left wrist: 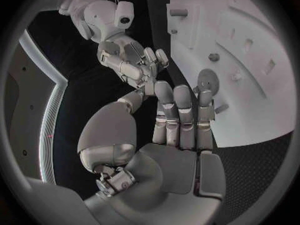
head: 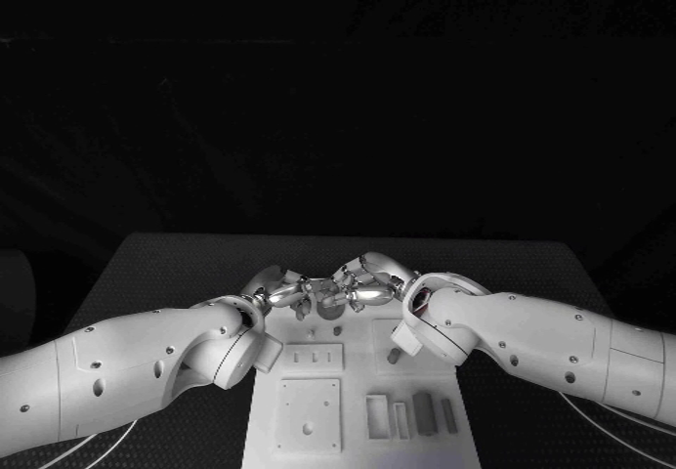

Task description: Assemble the parts on the task board

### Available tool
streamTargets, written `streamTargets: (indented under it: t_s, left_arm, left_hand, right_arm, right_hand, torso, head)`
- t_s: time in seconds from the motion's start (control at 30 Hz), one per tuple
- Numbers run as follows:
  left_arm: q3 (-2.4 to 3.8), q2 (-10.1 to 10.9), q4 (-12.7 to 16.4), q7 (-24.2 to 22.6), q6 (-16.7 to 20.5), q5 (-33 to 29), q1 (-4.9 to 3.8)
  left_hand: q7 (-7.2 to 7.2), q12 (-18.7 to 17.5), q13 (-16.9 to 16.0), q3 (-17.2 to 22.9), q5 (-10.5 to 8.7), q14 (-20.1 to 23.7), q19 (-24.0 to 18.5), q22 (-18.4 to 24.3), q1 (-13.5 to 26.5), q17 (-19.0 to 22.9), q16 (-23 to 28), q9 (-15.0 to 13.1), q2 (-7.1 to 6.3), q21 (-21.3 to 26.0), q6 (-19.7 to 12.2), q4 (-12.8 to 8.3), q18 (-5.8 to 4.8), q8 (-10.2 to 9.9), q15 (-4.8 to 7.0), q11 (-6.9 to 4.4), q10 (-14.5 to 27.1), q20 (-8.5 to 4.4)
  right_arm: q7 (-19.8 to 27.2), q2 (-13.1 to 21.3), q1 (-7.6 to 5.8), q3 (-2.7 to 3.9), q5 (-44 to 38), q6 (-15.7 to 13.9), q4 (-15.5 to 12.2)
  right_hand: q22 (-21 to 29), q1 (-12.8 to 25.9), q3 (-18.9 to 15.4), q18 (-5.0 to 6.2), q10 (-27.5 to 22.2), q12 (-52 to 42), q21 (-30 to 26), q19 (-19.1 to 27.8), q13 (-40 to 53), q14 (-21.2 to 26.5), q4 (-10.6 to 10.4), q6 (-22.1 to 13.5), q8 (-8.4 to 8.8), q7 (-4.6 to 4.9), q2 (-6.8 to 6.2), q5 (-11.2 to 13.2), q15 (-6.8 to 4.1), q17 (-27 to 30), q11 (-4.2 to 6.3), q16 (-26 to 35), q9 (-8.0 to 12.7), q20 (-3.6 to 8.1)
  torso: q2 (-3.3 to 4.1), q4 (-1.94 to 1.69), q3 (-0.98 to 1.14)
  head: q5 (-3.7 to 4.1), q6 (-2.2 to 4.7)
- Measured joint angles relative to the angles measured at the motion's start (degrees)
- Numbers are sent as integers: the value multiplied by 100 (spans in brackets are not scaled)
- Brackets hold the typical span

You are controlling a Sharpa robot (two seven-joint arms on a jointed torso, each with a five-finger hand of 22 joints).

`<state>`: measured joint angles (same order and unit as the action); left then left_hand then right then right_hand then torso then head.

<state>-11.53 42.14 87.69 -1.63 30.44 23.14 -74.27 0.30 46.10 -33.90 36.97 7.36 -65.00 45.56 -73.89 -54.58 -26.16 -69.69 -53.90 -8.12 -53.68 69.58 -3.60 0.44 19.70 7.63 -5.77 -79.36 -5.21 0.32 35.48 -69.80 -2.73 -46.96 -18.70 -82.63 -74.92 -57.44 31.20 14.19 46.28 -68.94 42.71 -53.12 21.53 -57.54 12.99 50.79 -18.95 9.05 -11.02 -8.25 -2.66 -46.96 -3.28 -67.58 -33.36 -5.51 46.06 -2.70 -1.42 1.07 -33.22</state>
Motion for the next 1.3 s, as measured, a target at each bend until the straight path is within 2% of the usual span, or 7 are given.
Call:
streamTargets:
  t_s: [0.07, 0.27, 0.37, 0.6, 0.8, 1.0, 1.3]
  left_arm:
    - [-1, -6, 0, 0, -9, 6, 1]
    - [-1, -10, 0, 0, -30, 14, 1]
    - [-1, -10, 1, 0, -42, 17, 1]
    - [-3, -10, 3, 0, -65, 22, 2]
    - [-5, -10, 4, 0, -91, 26, 4]
    - [-7, -9, 5, 4, -114, 29, 6]
    - [-4, -3, 0, 22, -207, 29, 1]
  left_hand:
    - [0, 0, 0, -14, 0, 0, 0, 0, 0, 0, 0, 0, 0, 0, 0, -14, 0, 0, 0, 1, 1, 0]
    - [0, 0, 0, -16, -2, 0, 0, 1, 7, 0, 0, 0, 7, 0, 0, -16, 0, -1, 0, 3, 3, 0]
    - [1, 0, 0, -16, -10, 0, 0, -2, 7, 0, 0, 0, 7, 23, 0, -16, 0, -1, 0, 3, 3, 0]
    - [1, 0, 0, -16, -11, 0, 0, -4, 7, 0, 1, 2, 7, 23, -1, -16, 0, -8, -1, 4, 4, 0]
    - [1, 0, 0, -16, -12, -1, 0, -4, 7, 5, 2, 7, 7, 23, -1, -16, 0, -24, -2, 5, 5, 0]
    - [-10, 0, 0, -16, -13, 7, 0, -3, 6, 4, 2, 7, 7, 23, 10, -16, 1, -3, -11, 14, 14, 0]
    - [-21, 0, 2, -32, 0, 7, 0, -9, -8, 12, 2, 7, 22, 24, -2, -32, 0, -1, -11, 5, 29, 0]
  right_arm:
    - [8, -2, 0, 0, 19, -4, 0]
    - [18, -15, -1, 0, 48, -14, 7]
    - [18, -35, -1, 1, 49, -15, 29]
    - [8, -46, 6, 2, 9, -26, 52]
    - [-2, -44, 8, 4, -61, -40, 55]
    - [-2, -47, 10, 6, -105, -67, 52]
    - [19, -45, 21, 1, -108, -142, 53]
  right_hand:
    - [0, 36, -77, 0, -41, 0, 0, 0, -1, 22, 13, -10, 22, 9, 10, -108, 9, 0, 0, 0, -25, 0]
    - [0, 58, -76, 0, -41, 0, 0, 0, -1, 23, 13, -11, 22, 8, 37, -157, 9, 0, 0, -29, -75, 0]
    - [0, -43, 66, 0, -8, -24, 0, -23, -1, 12, 24, 32, 22, -34, 138, 46, -2, -3, 34, -31, -121, 23]
    - [1, -462, 695, 1, 115, -29, 73, -103, -16, -45, 22, 196, 22, -110, 137, 493, -58, -13, 93, -72, -236, 62]
    - [1, -661, 1112, 1, 206, -67, 142, -185, -19, -104, 48, 304, 15, -158, 100, 515, -112, -34, 144, -133, -309, 103]
    - [1, -707, 1215, 1, 235, -67, 176, -212, -19, -137, 86, 375, 16, -171, 116, 520, -139, -51, 165, -140, -348, 124]
    - [1, -722, 1390, 0, 370, -94, 262, -308, 3, -238, -75, 533, -18, -244, 129, 539, -204, -81, 226, -200, -376, 144]
  torso:
    - [1, 1, 0]
    - [2, 2, 0]
    - [2, 2, 0]
    - [2, -1, 0]
    - [2, -1, 1]
    - [2, -1, 2]
    - [2, 1, 3]
  head:
    - [6, -1]
    - [15, 3]
    - [16, 3]
    - [12, 2]
    - [8, -8]
    - [8, -13]
    - [8, -12]
